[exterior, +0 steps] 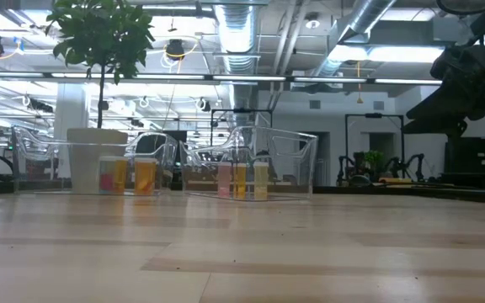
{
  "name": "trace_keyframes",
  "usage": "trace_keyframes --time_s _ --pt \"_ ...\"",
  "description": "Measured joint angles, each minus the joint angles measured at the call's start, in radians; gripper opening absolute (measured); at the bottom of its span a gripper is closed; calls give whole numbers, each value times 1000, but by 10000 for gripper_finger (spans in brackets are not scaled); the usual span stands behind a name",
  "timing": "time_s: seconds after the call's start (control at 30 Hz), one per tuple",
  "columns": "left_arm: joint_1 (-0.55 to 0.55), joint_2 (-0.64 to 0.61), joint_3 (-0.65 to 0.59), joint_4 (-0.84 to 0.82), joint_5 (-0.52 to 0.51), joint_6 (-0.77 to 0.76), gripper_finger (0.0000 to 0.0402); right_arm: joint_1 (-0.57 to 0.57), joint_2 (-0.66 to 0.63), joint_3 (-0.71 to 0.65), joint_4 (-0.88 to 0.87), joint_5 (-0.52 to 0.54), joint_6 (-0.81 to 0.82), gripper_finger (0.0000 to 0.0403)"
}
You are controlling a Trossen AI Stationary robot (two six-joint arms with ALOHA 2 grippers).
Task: Pick and place medicine bottles into bin by pill shape (circle, oval)
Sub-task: Put the small green tablet bottle into the right transparent bin
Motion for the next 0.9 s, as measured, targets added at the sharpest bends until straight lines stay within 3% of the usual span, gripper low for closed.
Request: trace_keyframes --time_s 0.7,0.9 --pt "76 -1 1 -6 58 117 121 0 0 0 0 0 -2 225" --pt "102 -1 47 -115 35 154 121 0 0 0 0 0 -2 225"
